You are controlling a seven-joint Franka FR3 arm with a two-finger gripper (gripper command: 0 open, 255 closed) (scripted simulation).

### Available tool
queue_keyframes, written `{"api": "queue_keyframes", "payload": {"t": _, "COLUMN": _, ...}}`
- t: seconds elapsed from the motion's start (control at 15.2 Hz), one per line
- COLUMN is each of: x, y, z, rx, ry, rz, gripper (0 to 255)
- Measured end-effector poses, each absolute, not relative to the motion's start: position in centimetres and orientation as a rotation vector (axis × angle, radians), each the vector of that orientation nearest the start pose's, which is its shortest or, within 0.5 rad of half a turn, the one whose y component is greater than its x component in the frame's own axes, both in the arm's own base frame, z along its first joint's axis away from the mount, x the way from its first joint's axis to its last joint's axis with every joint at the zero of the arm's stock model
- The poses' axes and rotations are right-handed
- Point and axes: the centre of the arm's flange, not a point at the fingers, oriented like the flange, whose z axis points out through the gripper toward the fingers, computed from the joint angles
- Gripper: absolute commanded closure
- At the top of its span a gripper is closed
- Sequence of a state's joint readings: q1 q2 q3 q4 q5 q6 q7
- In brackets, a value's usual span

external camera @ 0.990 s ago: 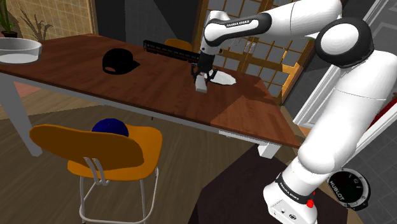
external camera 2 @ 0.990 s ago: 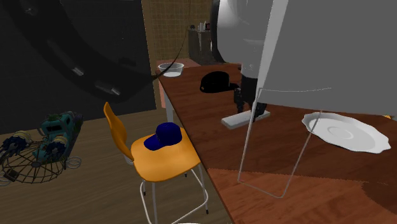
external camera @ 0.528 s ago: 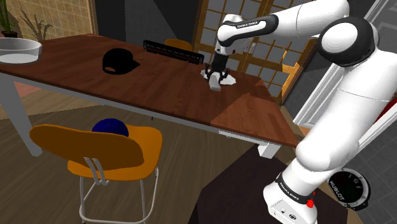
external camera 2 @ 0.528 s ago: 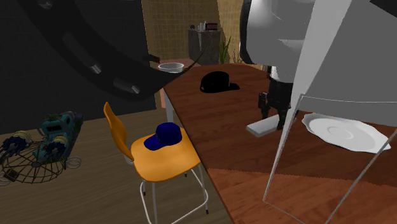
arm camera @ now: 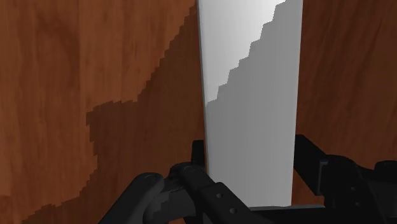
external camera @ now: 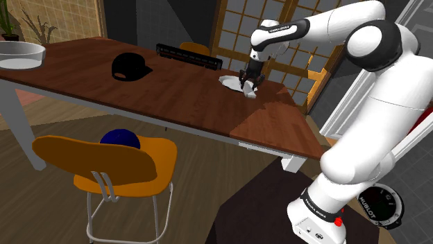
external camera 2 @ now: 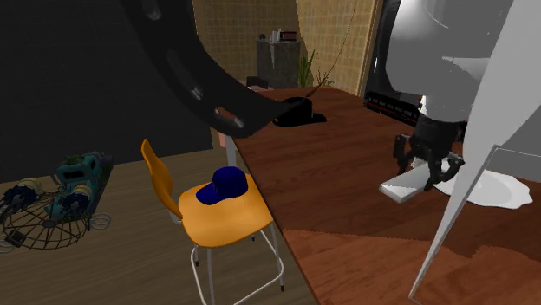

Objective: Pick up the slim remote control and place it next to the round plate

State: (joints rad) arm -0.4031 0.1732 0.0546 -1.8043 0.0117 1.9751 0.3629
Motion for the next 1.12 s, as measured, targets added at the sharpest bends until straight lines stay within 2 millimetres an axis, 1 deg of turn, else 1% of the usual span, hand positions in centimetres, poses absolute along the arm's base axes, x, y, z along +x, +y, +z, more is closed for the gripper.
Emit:
{"api": "queue_keyframes", "payload": {"t": 0.2, "x": 56.4, "y": -25.0, "z": 44.7, "rx": -2.923, "ry": 1.095, "rz": 0.004, "gripper": 255}}
{"api": "queue_keyframes", "payload": {"t": 0.33, "x": 56.1, "y": -27.5, "z": 45.2, "rx": -2.923, "ry": 1.094, "rz": 0.003, "gripper": 255}}
{"api": "queue_keyframes", "payload": {"t": 0.4, "x": 55.6, "y": -28.9, "z": 45.0, "rx": -2.923, "ry": 1.094, "rz": 0.003, "gripper": 255}}
{"api": "queue_keyframes", "payload": {"t": 0.46, "x": 55.4, "y": -29.5, "z": 44.5, "rx": -2.923, "ry": 1.095, "rz": 0.004, "gripper": 255}}
{"api": "queue_keyframes", "payload": {"t": 0.59, "x": 55.3, "y": -29.9, "z": 43.6, "rx": -2.924, "ry": 1.094, "rz": 0.004, "gripper": 255}}
{"api": "queue_keyframes", "payload": {"t": 1.12, "x": 55.3, "y": -29.9, "z": 39.6, "rx": -2.924, "ry": 1.092, "rz": 0.005, "gripper": 255}}
